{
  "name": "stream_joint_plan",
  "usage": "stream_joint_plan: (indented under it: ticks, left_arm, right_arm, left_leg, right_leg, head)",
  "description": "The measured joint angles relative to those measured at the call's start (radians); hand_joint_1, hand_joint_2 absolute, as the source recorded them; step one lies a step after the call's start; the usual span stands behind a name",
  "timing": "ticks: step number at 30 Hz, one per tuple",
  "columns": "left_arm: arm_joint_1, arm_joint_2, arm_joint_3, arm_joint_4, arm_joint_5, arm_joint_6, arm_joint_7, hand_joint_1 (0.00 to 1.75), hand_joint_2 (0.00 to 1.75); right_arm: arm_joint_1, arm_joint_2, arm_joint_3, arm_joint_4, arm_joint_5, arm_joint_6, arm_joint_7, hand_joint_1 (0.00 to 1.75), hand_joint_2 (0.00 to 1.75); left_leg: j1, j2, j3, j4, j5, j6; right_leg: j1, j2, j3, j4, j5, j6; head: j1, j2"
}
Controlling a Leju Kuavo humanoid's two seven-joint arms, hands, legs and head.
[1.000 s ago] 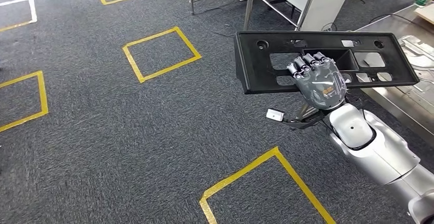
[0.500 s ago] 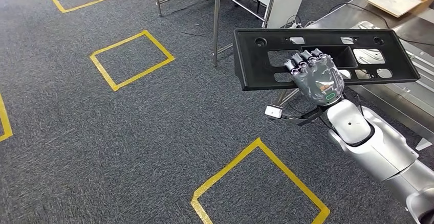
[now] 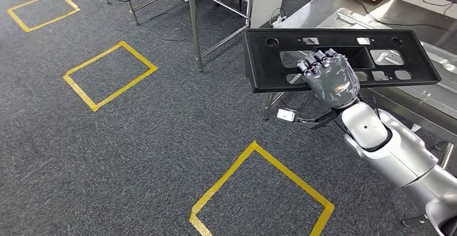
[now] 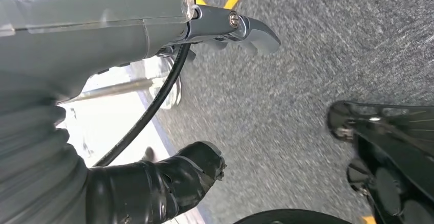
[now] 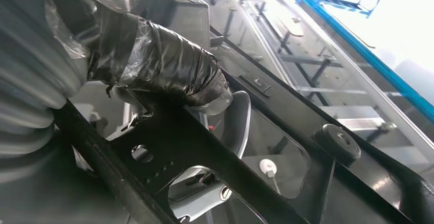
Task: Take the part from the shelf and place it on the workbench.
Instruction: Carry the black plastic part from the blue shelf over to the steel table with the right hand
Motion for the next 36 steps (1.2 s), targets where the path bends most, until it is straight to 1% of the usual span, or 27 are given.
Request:
stream_joint_plan:
  ticks: [2, 3, 4, 6, 7, 8, 10, 11, 12, 13, 14, 16, 17, 18, 19, 21, 22, 24, 25, 26, 27, 28, 29, 32, 34, 35, 36]
  left_arm:
    - [0.000, 0.000, 0.004, 0.000, 0.000, 0.000, 0.000, 0.00, 1.75]
    - [0.001, 0.001, 0.006, 0.000, 0.000, 0.000, 0.000, 0.00, 1.75]
    - [0.000, 0.001, 0.007, 0.000, 0.000, 0.000, -0.001, 0.00, 1.75]
    - [-0.001, 0.000, 0.010, 0.000, 0.000, -0.002, -0.002, 0.00, 1.75]
    - [-0.002, -0.001, 0.011, 0.000, 0.000, -0.003, -0.003, 0.00, 1.75]
    - [-0.002, -0.002, 0.012, 0.000, 0.000, -0.005, -0.004, 0.00, 1.75]
    - [0.001, -0.003, 0.014, 0.000, 0.000, -0.008, -0.006, 0.00, 1.75]
    - [0.002, -0.003, 0.016, 0.000, 0.000, -0.009, -0.007, 0.00, 1.75]
    - [0.002, -0.003, 0.017, 0.000, -0.001, -0.010, -0.008, 0.00, 1.75]
    - [0.002, -0.003, 0.018, 0.000, -0.001, -0.012, -0.009, 0.00, 1.75]
    - [0.002, -0.003, 0.020, 0.000, -0.001, -0.013, -0.011, 0.00, 1.75]
    - [0.001, -0.004, 0.022, 0.000, -0.003, -0.017, -0.014, 0.00, 1.75]
    - [0.001, -0.004, 0.024, 0.000, -0.005, -0.018, -0.016, 0.00, 1.75]
    - [0.000, -0.004, 0.027, 0.000, -0.007, -0.018, -0.017, 0.00, 1.75]
    - [0.000, -0.004, 0.030, 0.000, -0.008, -0.018, -0.017, 0.00, 1.75]
    - [-0.004, -0.004, 0.034, 0.000, -0.010, -0.018, -0.017, 0.00, 1.75]
    - [-0.005, -0.004, 0.036, 0.000, -0.011, -0.018, -0.018, 0.00, 1.75]
    - [-0.006, -0.004, 0.037, 0.000, -0.014, -0.019, -0.018, 0.00, 1.75]
    - [-0.006, -0.004, 0.038, 0.000, -0.017, -0.019, -0.019, 0.00, 1.75]
    - [-0.006, -0.004, 0.039, 0.000, -0.019, -0.020, -0.019, 0.00, 1.75]
    - [-0.005, -0.004, 0.041, 0.000, -0.022, -0.020, -0.019, 0.00, 1.75]
    - [-0.005, -0.004, 0.043, 0.000, -0.024, -0.021, -0.019, 0.00, 1.75]
    - [-0.004, -0.004, 0.046, 0.000, -0.027, -0.021, -0.019, 0.00, 1.75]
    - [-0.004, -0.004, 0.050, 0.000, -0.034, -0.022, -0.019, 0.00, 1.75]
    - [-0.004, -0.004, 0.051, 0.000, -0.035, -0.023, -0.019, 0.00, 1.75]
    - [-0.004, -0.004, 0.052, 0.000, -0.036, -0.023, -0.019, 0.00, 1.75]
    - [-0.004, -0.004, 0.054, 0.000, -0.038, -0.024, -0.019, 0.00, 1.75]
  right_arm:
    - [-0.005, 0.000, 0.001, 0.001, -0.001, 0.001, 0.000, 1.75, 1.75]
    - [-0.008, 0.001, 0.002, 0.001, -0.001, 0.001, 0.000, 1.75, 1.75]
    - [-0.009, 0.001, 0.004, 0.002, -0.001, 0.002, 0.000, 1.75, 1.75]
    - [-0.010, 0.000, 0.006, 0.002, -0.002, 0.007, 0.000, 1.75, 1.75]
    - [-0.011, -0.001, 0.006, 0.002, -0.002, 0.009, 0.000, 1.75, 1.75]
    - [-0.014, -0.002, 0.006, 0.003, -0.002, 0.012, 0.000, 1.75, 1.75]
    - [-0.020, -0.002, 0.007, 0.004, -0.003, 0.016, 0.000, 1.75, 1.75]
    - [-0.022, -0.002, 0.009, 0.006, -0.003, 0.018, 0.000, 1.75, 1.75]
    - [-0.021, -0.001, 0.012, 0.007, -0.004, 0.020, 0.000, 1.75, 1.75]
    - [-0.021, 0.000, 0.015, 0.008, -0.004, 0.023, 0.000, 1.75, 1.75]
    - [-0.021, 0.000, 0.017, 0.009, -0.005, 0.025, 0.000, 1.75, 1.75]
    - [-0.023, 0.000, 0.020, 0.010, -0.006, 0.029, 0.000, 1.75, 1.75]
    - [-0.024, 0.000, 0.020, 0.011, -0.006, 0.030, 0.000, 1.75, 1.75]
    - [-0.026, 0.001, 0.021, 0.011, -0.006, 0.030, 0.000, 1.75, 1.75]
    - [-0.026, 0.001, 0.022, 0.012, -0.006, 0.030, 0.000, 1.75, 1.75]
    - [-0.027, 0.000, 0.024, 0.015, -0.007, 0.030, 0.000, 1.75, 1.75]
    - [-0.027, 0.000, 0.024, 0.016, -0.007, 0.030, 0.000, 1.75, 1.75]
    - [-0.031, 0.000, 0.024, 0.017, -0.008, 0.032, 0.001, 1.75, 1.75]
    - [-0.033, 0.001, 0.025, 0.017, -0.009, 0.035, 0.002, 1.75, 1.75]
    - [-0.034, 0.002, 0.026, 0.017, -0.011, 0.040, 0.002, 1.75, 1.75]
    - [-0.034, 0.003, 0.029, 0.018, -0.014, 0.045, 0.002, 1.75, 1.75]
    - [-0.034, 0.005, 0.032, 0.020, -0.017, 0.050, 0.002, 1.75, 1.75]
    - [-0.034, 0.008, 0.035, 0.022, -0.020, 0.055, 0.001, 1.75, 1.75]
    - [-0.036, 0.013, 0.042, 0.025, -0.023, 0.061, -0.002, 1.75, 1.75]
    - [-0.037, 0.014, 0.042, 0.025, -0.023, 0.062, -0.003, 1.75, 1.75]
    - [-0.038, 0.016, 0.044, 0.025, -0.023, 0.063, -0.003, 1.75, 1.75]
    - [-0.040, 0.020, 0.046, 0.025, -0.023, 0.065, -0.005, 1.75, 1.75]
  left_leg:
    - [0.001, -0.042, 0.058, -0.129, 0.053, 0.011]
    - [0.000, -0.057, 0.074, -0.165, 0.062, 0.014]
    - [-0.001, -0.063, 0.081, -0.180, 0.061, 0.016]
    - [-0.002, -0.042, 0.087, -0.191, 0.066, 0.022]
    - [-0.001, -0.030, 0.091, -0.199, 0.070, 0.028]
    - [0.001, -0.018, 0.095, -0.207, 0.074, 0.034]
    - [0.001, 0.005, 0.099, -0.214, 0.076, 0.041]
    - [0.000, 0.016, 0.099, -0.214, 0.075, 0.042]
    - [0.000, 0.028, 0.099, -0.214, 0.073, 0.042]
    - [0.000, 0.039, 0.099, -0.212, 0.071, 0.041]
    - [0.000, 0.049, 0.100, -0.210, 0.068, 0.039]
    - [0.002, 0.070, 0.104, -0.203, 0.058, 0.030]
    - [0.000, 0.079, 0.106, -0.198, 0.052, 0.024]
    - [-0.001, 0.086, 0.107, -0.194, 0.047, 0.018]
    - [-0.003, 0.094, 0.109, -0.193, 0.043, 0.012]
    - [-0.004, 0.109, 0.115, -0.194, 0.038, 0.000]
    - [-0.002, 0.105, 0.117, -0.189, 0.032, -0.005]
    - [0.003, 0.067, 0.095, -0.136, -0.005, -0.014]
    - [0.005, 0.041, 0.068, -0.080, -0.035, -0.016]
    - [0.005, 0.024, 0.033, -0.011, -0.067, -0.017]
    - [0.005, 0.017, -0.002, 0.054, -0.090, -0.017]
    - [0.005, 0.015, -0.025, 0.093, -0.096, -0.016]
    - [0.005, 0.013, -0.032, 0.095, -0.080, -0.013]
    - [0.004, 0.008, -0.007, 0.022, -0.015, -0.004]
    - [0.004, 0.006, 0.001, 0.003, -0.004, -0.002]
    - [0.003, 0.002, 0.011, -0.020, 0.009, 0.000]
    - [0.003, -0.012, 0.028, -0.062, 0.029, 0.004]
  right_leg:
    - [0.001, 0.023, -0.003, 0.003, -0.001, 0.004]
    - [-0.001, 0.032, -0.006, 0.004, 0.000, 0.008]
    - [-0.002, 0.042, -0.009, 0.004, 0.002, 0.015]
    - [-0.008, 0.055, -0.013, 0.003, 0.005, 0.028]
    - [-0.008, 0.042, -0.017, 0.009, -0.001, 0.034]
    - [-0.007, 0.019, -0.029, 0.031, -0.016, 0.038]
    - [-0.006, -0.036, -0.079, 0.133, -0.071, 0.046]
    - [-0.008, -0.048, -0.111, 0.196, -0.098, 0.050]
    - [-0.011, -0.054, -0.135, 0.244, -0.111, 0.055]
    - [-0.015, -0.057, -0.144, 0.261, -0.107, 0.059]
    - [-0.018, -0.061, -0.134, 0.239, -0.085, 0.062]
    - [-0.019, -0.091, -0.069, 0.114, -0.023, 0.065]
    - [-0.016, -0.106, -0.039, 0.055, -0.003, 0.062]
    - [-0.012, -0.116, -0.021, 0.019, 0.006, 0.056]
    - [-0.008, -0.117, -0.017, 0.008, 0.004, 0.050]
    - [-0.006, -0.096, -0.019, 0.010, 0.005, 0.036]
    - [-0.007, -0.087, -0.018, 0.008, 0.005, 0.030]
    - [-0.011, -0.071, -0.015, 0.004, 0.007, 0.017]
    - [-0.011, -0.064, -0.014, 0.003, 0.007, 0.012]
    - [-0.010, -0.055, -0.015, 0.004, 0.007, 0.008]
    - [-0.008, -0.045, -0.015, 0.004, 0.007, 0.006]
    - [-0.005, -0.034, -0.014, 0.004, 0.006, 0.005]
    - [-0.003, -0.022, -0.014, 0.005, 0.006, 0.005]
    - [-0.001, 0.000, -0.012, 0.006, 0.006, 0.005]
    - [-0.001, 0.003, -0.012, 0.006, 0.006, 0.005]
    - [0.000, 0.006, -0.012, 0.006, 0.006, 0.005]
    - [-0.001, 0.011, -0.012, 0.006, 0.006, 0.005]
  head:
    - [0.000, 0.000]
    - [0.000, 0.000]
    - [0.000, 0.000]
    - [0.000, 0.000]
    - [0.001, 0.000]
    - [0.001, 0.000]
    - [0.002, 0.000]
    - [0.002, 0.000]
    - [0.002, 0.000]
    - [0.002, 0.000]
    - [0.002, 0.000]
    - [0.002, 0.000]
    - [0.002, 0.000]
    - [0.002, 0.000]
    - [0.002, 0.000]
    - [0.001, 0.000]
    - [0.001, 0.000]
    - [0.001, 0.000]
    - [0.001, 0.000]
    - [0.000, 0.000]
    - [0.001, 0.000]
    - [0.000, 0.000]
    - [0.000, 0.000]
    - [0.001, 0.000]
    - [0.001, 0.000]
    - [0.001, 0.000]
    - [0.001, 0.000]
